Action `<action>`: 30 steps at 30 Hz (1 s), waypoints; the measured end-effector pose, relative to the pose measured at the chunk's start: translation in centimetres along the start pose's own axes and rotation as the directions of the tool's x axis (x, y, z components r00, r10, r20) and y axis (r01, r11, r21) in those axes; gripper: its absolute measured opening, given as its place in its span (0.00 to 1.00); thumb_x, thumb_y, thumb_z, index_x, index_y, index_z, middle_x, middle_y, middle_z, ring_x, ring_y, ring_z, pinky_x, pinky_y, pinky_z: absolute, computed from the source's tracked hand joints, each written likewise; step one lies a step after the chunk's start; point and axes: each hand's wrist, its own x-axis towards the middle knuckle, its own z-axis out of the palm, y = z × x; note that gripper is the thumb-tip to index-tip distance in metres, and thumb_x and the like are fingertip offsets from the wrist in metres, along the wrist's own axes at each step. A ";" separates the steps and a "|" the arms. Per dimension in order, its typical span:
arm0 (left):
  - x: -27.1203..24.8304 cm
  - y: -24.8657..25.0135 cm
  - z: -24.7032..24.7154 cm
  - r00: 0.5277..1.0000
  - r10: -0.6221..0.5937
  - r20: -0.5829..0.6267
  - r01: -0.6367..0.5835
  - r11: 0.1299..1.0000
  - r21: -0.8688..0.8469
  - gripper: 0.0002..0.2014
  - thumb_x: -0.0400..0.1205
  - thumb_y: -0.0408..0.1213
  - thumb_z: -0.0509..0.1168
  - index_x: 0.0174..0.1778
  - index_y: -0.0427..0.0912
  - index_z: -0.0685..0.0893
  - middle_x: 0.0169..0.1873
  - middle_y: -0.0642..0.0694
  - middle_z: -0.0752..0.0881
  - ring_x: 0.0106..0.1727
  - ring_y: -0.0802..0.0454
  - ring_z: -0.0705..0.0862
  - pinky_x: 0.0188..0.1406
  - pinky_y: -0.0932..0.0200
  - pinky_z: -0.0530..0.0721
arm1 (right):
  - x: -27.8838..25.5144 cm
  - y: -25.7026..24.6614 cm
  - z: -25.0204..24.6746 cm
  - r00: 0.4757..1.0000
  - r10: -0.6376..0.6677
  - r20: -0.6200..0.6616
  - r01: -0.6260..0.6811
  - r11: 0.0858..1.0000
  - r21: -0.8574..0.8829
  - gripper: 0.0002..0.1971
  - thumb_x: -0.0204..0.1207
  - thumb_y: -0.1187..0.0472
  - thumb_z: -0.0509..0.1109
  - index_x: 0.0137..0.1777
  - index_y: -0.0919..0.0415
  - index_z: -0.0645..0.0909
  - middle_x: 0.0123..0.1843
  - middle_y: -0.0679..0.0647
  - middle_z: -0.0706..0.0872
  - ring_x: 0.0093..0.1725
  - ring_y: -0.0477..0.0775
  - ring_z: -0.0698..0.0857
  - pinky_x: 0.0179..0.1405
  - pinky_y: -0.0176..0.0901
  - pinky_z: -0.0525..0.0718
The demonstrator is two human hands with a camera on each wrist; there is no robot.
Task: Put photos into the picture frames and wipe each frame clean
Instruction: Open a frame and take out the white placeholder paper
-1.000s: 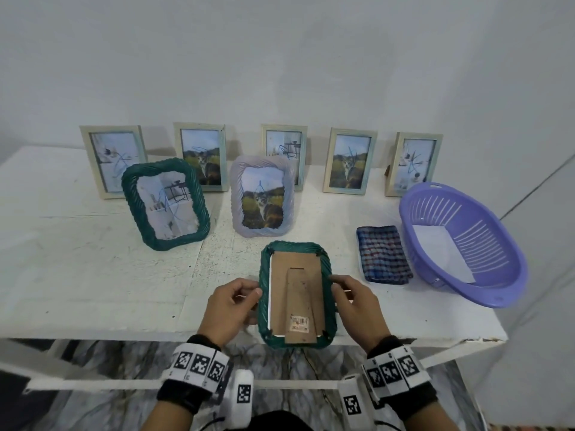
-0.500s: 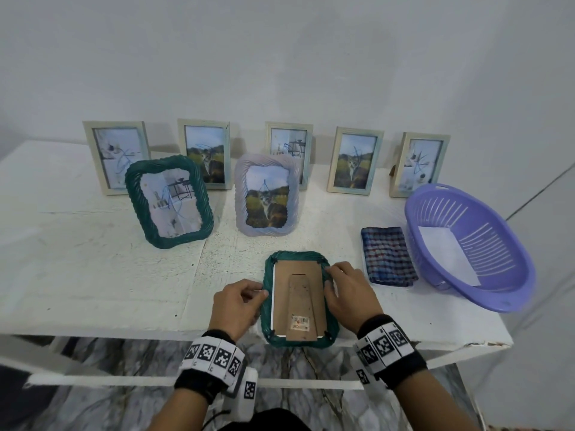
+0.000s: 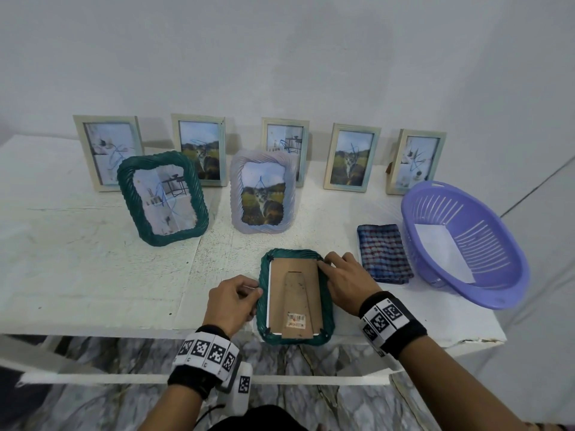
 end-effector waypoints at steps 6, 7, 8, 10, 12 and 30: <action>0.6 0.4 -0.4 0.998 -0.023 0.054 0.020 0.998 0.054 0.06 0.78 0.32 0.73 0.49 0.39 0.86 0.31 0.42 0.88 0.24 0.52 0.86 0.28 0.55 0.88 | -0.9 -0.9 0.0 0.998 0.057 -0.034 -0.052 0.988 0.147 0.24 0.83 0.52 0.53 0.78 0.59 0.66 0.67 0.61 0.76 0.59 0.62 0.74 0.58 0.53 0.77; 0.9 0.5 -0.5 0.998 -0.018 0.067 0.012 0.996 0.087 0.07 0.78 0.35 0.73 0.50 0.42 0.85 0.32 0.43 0.89 0.27 0.51 0.87 0.30 0.54 0.89 | -1.4 -1.1 0.1 0.997 0.067 -0.027 -0.062 0.985 0.161 0.26 0.84 0.47 0.54 0.80 0.54 0.62 0.69 0.59 0.75 0.62 0.61 0.74 0.60 0.51 0.77; 1.3 0.8 -0.7 0.997 -0.005 0.072 -0.004 0.992 0.128 0.07 0.78 0.38 0.73 0.50 0.45 0.84 0.35 0.44 0.89 0.32 0.50 0.88 0.36 0.52 0.90 | -1.8 -1.3 0.1 0.998 0.068 -0.012 -0.065 0.984 0.166 0.28 0.83 0.43 0.54 0.82 0.50 0.59 0.71 0.58 0.73 0.64 0.60 0.72 0.62 0.51 0.75; 2.4 1.4 -0.8 0.998 0.024 0.052 -0.035 0.976 0.217 0.08 0.78 0.46 0.72 0.50 0.49 0.83 0.40 0.47 0.89 0.41 0.48 0.89 0.47 0.47 0.89 | -2.5 -1.8 0.1 0.998 0.060 0.028 -0.063 0.987 0.147 0.31 0.79 0.33 0.48 0.81 0.42 0.58 0.74 0.58 0.70 0.65 0.60 0.71 0.65 0.52 0.74; 3.8 2.5 -0.6 0.999 0.041 0.030 -0.048 0.962 0.270 0.11 0.79 0.48 0.70 0.52 0.47 0.83 0.42 0.46 0.89 0.44 0.47 0.88 0.50 0.45 0.88 | -2.8 -2.3 0.4 0.997 0.067 0.047 -0.072 0.991 0.111 0.37 0.71 0.27 0.39 0.79 0.37 0.59 0.75 0.57 0.67 0.65 0.60 0.70 0.65 0.52 0.74; 8.5 5.0 0.8 0.994 -0.020 0.103 -0.031 0.882 0.470 0.10 0.72 0.41 0.78 0.33 0.45 0.83 0.32 0.44 0.86 0.37 0.43 0.87 0.43 0.49 0.89 | -2.6 -3.3 1.1 0.994 0.095 0.050 -0.102 0.983 0.154 0.29 0.80 0.38 0.58 0.80 0.42 0.62 0.79 0.62 0.58 0.66 0.64 0.66 0.70 0.52 0.69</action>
